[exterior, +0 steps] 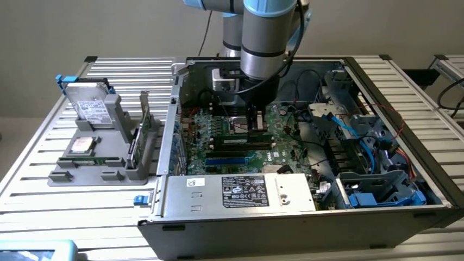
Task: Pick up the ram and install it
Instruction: 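Insert the ram into the slot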
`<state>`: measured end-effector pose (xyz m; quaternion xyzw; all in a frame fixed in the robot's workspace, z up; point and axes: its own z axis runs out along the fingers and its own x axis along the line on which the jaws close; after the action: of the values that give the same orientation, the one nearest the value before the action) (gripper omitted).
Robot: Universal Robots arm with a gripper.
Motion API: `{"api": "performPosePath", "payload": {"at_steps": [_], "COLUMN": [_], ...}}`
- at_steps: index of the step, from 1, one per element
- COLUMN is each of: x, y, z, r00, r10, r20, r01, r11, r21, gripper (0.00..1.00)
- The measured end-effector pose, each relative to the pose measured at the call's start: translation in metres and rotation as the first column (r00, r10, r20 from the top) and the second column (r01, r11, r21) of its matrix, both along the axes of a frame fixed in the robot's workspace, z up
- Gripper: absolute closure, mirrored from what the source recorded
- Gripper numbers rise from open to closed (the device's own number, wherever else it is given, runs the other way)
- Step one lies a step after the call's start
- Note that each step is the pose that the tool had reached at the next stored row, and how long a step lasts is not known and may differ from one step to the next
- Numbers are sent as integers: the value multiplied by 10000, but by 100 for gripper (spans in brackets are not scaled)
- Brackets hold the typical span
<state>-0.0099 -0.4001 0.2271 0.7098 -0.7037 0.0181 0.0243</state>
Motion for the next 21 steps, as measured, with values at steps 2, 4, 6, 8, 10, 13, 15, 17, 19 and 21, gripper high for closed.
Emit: {"api": "performPosePath", "payload": {"at_steps": [2, 4, 6, 8, 10, 13, 15, 17, 19, 21], "x": [0, 0, 0, 0, 0, 0, -4, -7, -8, -8], "y": [0, -3, -15, -17, -17, -17, -17, -17, -18, -18], "z": [0, -3, -1, -1, -2, -2, -6, -11, -16, -19], "r00": [10000, 10000, 10000, 10000, 10000, 10000, 10000, 10000, 10000, 10000], "r10": [1, -1, -1, 0, 0, 0, 0, 2, 1, 0], "r20": [-2, 0, -1, -1, -1, -1, -1, 0, -1, -2], "r01": [-1, 1, 1, 0, 0, 0, 0, -2, -1, 0], "r11": [10000, 10000, 10000, 10000, 10000, 10000, 10000, 10000, 10000, 10000], "r21": [-4, 1, -1, 0, -1, -1, 1, 0, -2, -3], "gripper": [86, 86, 86, 86, 86, 86, 86, 86, 86, 86]}}
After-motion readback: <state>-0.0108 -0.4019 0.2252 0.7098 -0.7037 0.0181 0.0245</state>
